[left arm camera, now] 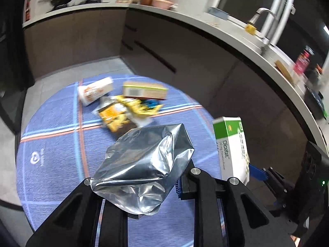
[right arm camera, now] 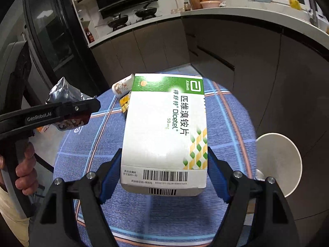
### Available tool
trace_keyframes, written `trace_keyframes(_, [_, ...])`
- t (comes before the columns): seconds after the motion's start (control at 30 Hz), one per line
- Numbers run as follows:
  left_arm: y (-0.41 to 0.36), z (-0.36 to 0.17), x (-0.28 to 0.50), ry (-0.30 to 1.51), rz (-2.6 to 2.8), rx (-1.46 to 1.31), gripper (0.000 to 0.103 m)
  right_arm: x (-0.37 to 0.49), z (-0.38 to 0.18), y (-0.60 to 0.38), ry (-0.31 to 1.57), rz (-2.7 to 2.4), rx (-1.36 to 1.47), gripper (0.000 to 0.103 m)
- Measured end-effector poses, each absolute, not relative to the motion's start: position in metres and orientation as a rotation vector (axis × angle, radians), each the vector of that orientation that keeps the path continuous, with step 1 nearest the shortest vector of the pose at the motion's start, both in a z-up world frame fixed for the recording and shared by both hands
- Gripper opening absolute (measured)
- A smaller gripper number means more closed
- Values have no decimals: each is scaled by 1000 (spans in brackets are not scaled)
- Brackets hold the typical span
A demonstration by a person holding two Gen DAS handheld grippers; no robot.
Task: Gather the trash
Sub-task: 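Carry the bag and box over the bin and open both tools to drop them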
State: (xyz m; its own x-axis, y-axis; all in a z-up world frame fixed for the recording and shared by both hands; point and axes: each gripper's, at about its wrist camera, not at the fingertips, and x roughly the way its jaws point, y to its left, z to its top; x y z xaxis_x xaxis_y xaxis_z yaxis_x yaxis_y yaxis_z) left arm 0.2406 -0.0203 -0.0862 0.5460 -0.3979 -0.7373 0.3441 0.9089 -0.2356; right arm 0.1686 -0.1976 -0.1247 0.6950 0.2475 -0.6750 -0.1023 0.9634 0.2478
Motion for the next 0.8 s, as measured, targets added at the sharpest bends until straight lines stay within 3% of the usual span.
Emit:
trace_keyframes(0.37, [-129,-86,235,908,-635,38,19,135,-124,-305,720,0,270,77])
trace_keyframes(0.8, [-237,-114,251,985,-786,123,19,118,-175,-402,774,-185,301,77])
